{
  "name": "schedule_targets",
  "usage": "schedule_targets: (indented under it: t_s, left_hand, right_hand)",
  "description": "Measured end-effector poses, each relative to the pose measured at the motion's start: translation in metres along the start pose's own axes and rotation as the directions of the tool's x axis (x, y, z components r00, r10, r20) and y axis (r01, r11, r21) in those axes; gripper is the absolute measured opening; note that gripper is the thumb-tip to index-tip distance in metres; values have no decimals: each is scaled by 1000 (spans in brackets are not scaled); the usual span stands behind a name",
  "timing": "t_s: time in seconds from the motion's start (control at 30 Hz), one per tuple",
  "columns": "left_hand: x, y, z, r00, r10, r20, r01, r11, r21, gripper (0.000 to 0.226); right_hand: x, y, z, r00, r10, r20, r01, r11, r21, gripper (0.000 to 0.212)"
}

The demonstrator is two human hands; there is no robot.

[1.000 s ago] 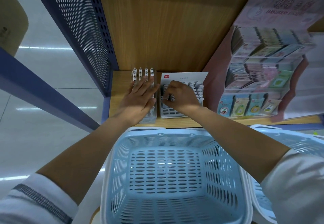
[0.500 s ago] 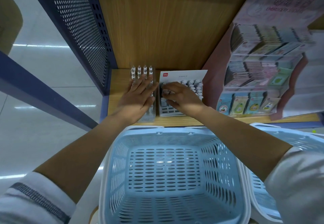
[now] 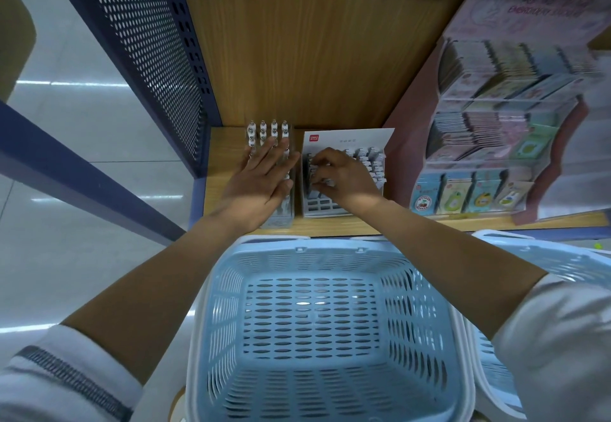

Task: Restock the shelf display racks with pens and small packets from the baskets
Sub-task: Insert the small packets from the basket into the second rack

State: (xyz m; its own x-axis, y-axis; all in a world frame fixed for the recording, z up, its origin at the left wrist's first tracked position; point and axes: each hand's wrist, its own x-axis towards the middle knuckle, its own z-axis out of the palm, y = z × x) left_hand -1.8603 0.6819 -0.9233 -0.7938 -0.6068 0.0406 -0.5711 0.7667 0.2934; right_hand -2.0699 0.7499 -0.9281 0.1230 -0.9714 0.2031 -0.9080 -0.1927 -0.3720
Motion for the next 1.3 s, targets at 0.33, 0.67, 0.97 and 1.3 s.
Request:
schedule_targets:
  t_s: [0.33, 0.67, 0.97, 1.3]
  left_hand:
    - [-2, 2, -2, 1000, 0, 4, 0, 1000, 5, 64]
    - [8, 31, -30, 1000, -13, -13, 14, 1000, 25, 75]
    - [75, 213, -19, 888, 459, 27, -448, 877, -172, 55]
    - [84, 294, 55, 803, 544, 241, -500, 837, -222, 60]
  right_hand:
    - [2, -3, 4, 989, 150, 8, -150, 989, 9, 11]
    - [-8, 9, -50, 985, 171, 21, -172, 963, 205, 27]
    - [-149, 49, -191, 847, 494, -196, -415, 845, 336, 33]
    - [-320, 115, -129, 678, 623, 392, -719, 672, 177, 8]
